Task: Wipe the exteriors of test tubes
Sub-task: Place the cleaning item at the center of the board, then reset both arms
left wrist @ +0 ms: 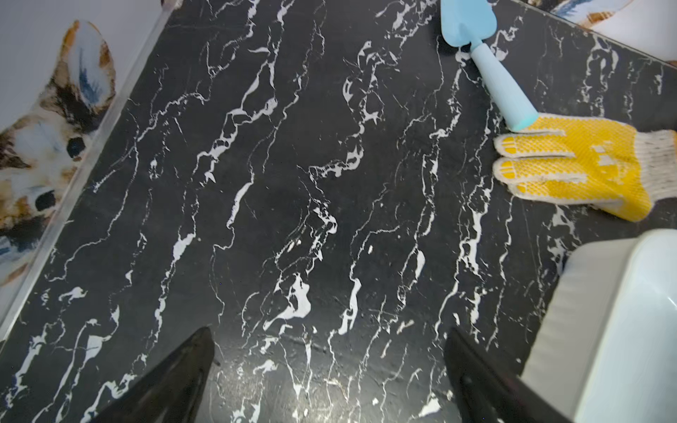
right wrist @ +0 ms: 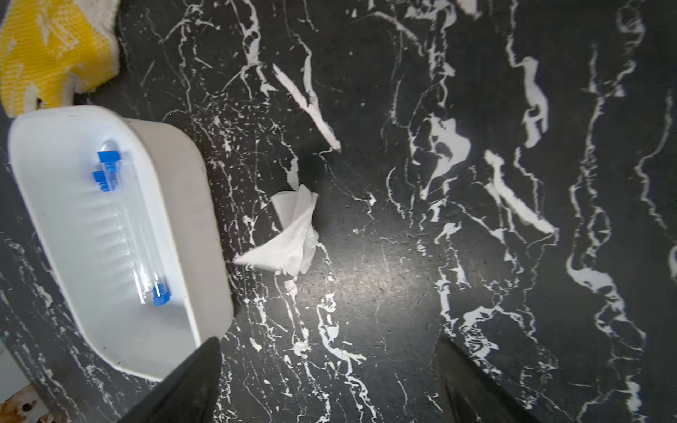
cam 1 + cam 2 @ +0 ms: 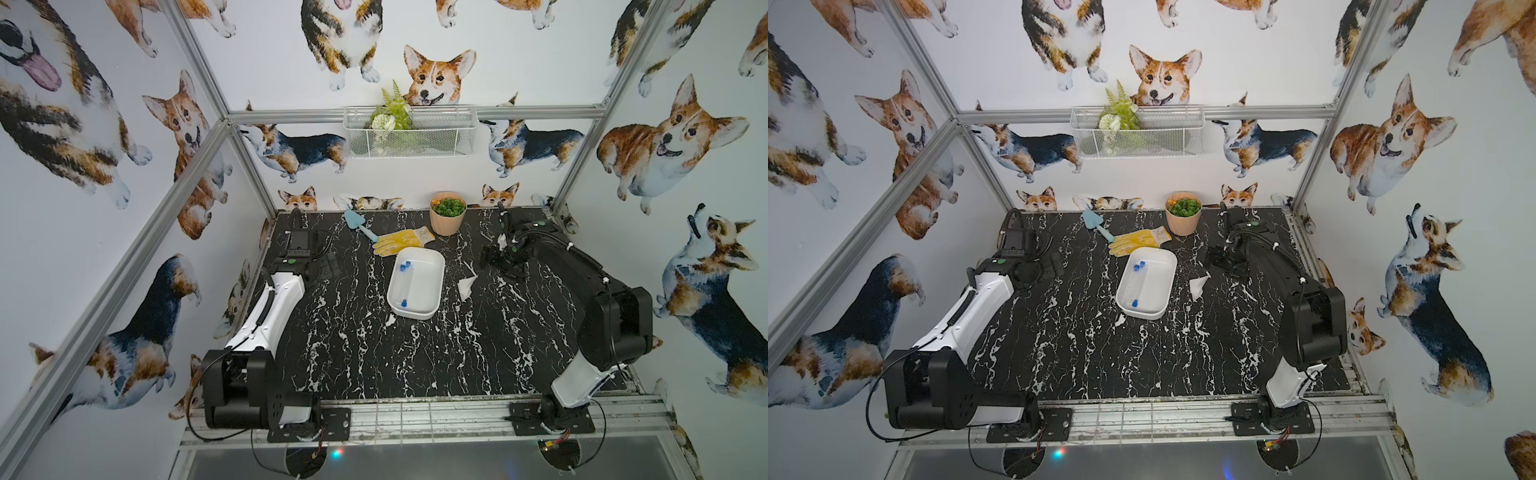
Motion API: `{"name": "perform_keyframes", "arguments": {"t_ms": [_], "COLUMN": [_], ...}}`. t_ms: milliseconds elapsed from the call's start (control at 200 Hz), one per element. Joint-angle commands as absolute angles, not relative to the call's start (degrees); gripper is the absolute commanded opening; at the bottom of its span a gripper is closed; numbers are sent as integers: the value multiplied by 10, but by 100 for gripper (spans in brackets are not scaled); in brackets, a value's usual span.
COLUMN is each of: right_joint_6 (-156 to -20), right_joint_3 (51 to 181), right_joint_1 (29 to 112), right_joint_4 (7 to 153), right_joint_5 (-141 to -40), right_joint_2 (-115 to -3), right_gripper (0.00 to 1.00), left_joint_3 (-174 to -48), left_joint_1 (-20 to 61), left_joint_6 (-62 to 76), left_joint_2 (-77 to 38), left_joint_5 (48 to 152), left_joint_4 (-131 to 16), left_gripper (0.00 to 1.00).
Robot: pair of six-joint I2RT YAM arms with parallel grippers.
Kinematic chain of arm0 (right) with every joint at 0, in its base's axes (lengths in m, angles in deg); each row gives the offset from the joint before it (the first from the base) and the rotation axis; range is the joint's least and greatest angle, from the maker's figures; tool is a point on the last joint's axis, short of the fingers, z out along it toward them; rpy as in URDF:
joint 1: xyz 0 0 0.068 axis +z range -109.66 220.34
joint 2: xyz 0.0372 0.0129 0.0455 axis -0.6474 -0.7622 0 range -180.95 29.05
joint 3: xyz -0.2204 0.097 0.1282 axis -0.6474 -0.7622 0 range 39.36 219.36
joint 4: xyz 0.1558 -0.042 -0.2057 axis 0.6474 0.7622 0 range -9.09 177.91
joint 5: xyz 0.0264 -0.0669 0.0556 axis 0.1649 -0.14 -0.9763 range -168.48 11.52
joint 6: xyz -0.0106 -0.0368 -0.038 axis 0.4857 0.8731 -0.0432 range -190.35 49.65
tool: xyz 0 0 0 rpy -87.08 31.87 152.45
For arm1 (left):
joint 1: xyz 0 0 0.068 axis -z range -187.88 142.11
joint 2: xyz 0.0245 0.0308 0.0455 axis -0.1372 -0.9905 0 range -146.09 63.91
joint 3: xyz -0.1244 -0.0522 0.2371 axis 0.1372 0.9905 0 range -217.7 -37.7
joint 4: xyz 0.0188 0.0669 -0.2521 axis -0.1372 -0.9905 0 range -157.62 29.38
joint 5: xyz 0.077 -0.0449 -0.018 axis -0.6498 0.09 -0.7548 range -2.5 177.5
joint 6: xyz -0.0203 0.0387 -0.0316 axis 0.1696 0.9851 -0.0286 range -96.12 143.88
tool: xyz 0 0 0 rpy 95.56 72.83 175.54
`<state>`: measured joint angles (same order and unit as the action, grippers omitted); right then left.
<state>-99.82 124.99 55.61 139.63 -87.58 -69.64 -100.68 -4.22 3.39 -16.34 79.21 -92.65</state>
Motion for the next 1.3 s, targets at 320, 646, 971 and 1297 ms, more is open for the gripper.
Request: {"name": "perform_keyframes", "arguments": {"t_ms": [320, 646, 971, 1297], "right_joint_6": [-947, -898, -729, -712], "right_joint_3": [1177, 891, 718, 664], "right_joint_1": [576, 478, 477, 458], "right_joint_4": [1316, 940, 627, 459], "right_joint_5": [-919, -675, -648, -661], "right_joint_2": [-611, -523, -478, -546], "right_gripper": [82, 100, 100, 100], "left_joint_3": [-902, -611, -586, -598], "left_joint_1": [-44, -43, -41, -40], "left_joint_6": [96, 191, 249, 260], "left_joint_2": [-84, -90, -265, -257], "left_joint_5": [730, 831, 807, 847], "left_joint_4": [-750, -305, -51, -86], "left_gripper": [100, 100, 100, 100]}}
